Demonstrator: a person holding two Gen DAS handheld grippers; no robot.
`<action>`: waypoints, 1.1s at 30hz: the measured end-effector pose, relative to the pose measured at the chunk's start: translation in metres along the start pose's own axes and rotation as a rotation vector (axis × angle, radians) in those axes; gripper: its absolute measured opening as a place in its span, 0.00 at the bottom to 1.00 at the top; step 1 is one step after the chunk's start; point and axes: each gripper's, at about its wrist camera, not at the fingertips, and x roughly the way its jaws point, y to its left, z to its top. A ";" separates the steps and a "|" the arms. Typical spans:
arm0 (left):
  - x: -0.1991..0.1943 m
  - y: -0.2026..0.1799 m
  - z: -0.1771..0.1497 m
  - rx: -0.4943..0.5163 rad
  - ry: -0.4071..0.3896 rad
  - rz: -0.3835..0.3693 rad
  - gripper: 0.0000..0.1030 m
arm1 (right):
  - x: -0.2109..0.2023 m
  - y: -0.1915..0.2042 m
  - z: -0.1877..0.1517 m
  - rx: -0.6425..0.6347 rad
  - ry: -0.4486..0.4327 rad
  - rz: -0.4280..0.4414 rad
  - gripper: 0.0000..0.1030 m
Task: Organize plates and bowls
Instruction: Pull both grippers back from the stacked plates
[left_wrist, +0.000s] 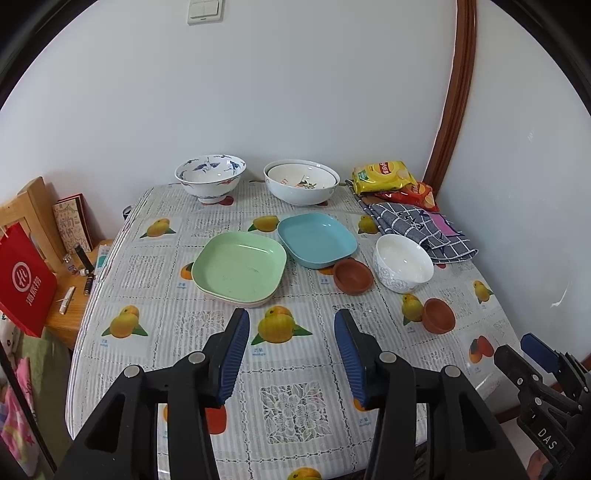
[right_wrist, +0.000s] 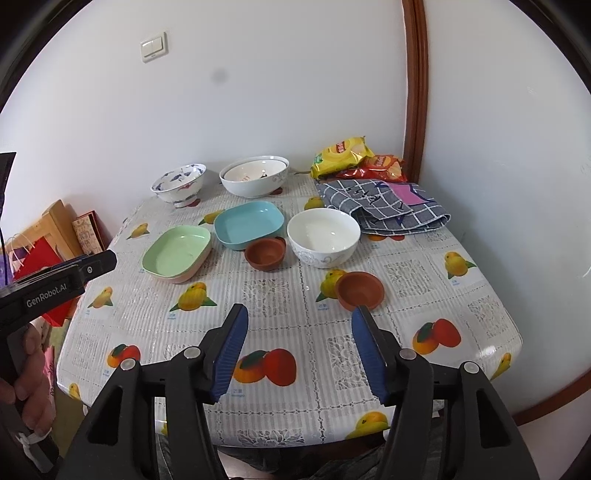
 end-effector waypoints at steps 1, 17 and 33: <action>0.000 0.002 0.001 -0.001 0.000 0.003 0.44 | 0.001 0.002 0.002 -0.003 -0.002 0.000 0.57; 0.023 0.006 0.010 0.002 0.041 -0.028 0.46 | 0.019 0.020 -0.005 -0.012 0.044 0.012 0.57; 0.080 -0.001 0.024 0.005 0.115 -0.053 0.46 | 0.068 0.013 0.017 -0.005 0.100 -0.001 0.57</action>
